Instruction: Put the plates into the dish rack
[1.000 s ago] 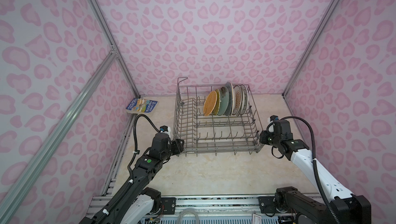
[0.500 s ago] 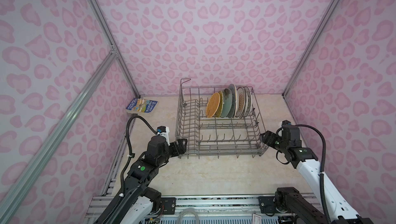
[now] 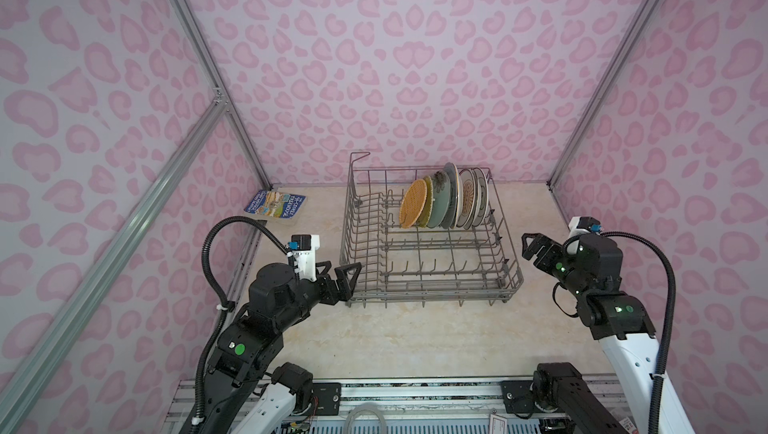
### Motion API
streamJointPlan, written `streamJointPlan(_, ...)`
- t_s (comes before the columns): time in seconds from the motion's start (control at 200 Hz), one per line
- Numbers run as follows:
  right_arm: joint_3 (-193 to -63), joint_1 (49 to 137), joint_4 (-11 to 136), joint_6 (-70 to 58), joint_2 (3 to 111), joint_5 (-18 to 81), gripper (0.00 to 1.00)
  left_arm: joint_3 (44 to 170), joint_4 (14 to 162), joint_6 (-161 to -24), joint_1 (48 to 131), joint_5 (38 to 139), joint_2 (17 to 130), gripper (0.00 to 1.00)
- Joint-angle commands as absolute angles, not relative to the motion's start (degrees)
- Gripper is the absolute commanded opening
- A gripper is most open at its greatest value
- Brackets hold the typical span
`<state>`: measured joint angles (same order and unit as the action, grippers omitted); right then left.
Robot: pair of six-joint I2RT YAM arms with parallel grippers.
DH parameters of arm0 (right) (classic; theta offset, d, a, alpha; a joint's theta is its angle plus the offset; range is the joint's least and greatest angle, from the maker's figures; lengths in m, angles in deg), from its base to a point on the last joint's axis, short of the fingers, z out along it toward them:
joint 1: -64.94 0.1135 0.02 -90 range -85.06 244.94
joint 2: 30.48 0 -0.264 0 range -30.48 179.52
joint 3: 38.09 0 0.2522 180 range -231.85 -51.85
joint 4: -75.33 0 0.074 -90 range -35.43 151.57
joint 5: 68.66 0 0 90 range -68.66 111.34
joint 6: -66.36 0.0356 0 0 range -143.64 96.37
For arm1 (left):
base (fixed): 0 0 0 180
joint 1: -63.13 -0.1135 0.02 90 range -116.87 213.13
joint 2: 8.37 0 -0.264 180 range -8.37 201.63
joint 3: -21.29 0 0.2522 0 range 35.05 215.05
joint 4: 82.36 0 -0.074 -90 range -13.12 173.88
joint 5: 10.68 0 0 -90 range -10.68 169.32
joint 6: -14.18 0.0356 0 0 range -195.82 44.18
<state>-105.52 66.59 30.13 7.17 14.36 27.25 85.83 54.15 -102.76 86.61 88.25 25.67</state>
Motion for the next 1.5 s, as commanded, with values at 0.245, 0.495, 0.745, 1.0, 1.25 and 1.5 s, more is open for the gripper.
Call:
streamJointPlan(0.245, -106.74, 58.99, 49.22, -0.55, 25.87, 26.27, 0.98, 86.45, 72.11, -110.32, 77.59, 67.37, 35.5, 0.97)
streamJointPlan(0.495, -86.33, 57.53, 76.48, -5.83, 27.0, 15.62, 0.98, 67.34, 89.2, -113.2, 69.88, 48.67, 37.48, 0.97)
streamJointPlan(0.745, -69.67, 57.48, 95.38, -9.52, 29.85, 11.99, 0.98, 55.24, 102.97, -101.48, 69.38, 42.18, 44.5, 0.97)
streamJointPlan(1.0, -61.67, 57.84, 112.25, -11.65, 38.09, 20.14, 0.98, 50.16, 115.74, -88.19, 68.99, 47.76, 48.26, 0.98)
streamJointPlan(1.25, -62.19, 59.82, 122.0, -15.83, 45.16, 23.22, 0.98, 46.21, 137.2, -84.46, 69.1, 53.1, 60.44, 0.98)
streamJointPlan(1.5, -63.48, 63.18, 127.74, -22.1, 52.37, 23.06, 0.98, 43.32, 157.72, -80.36, 68.62, 49.63, 71.73, 0.96)
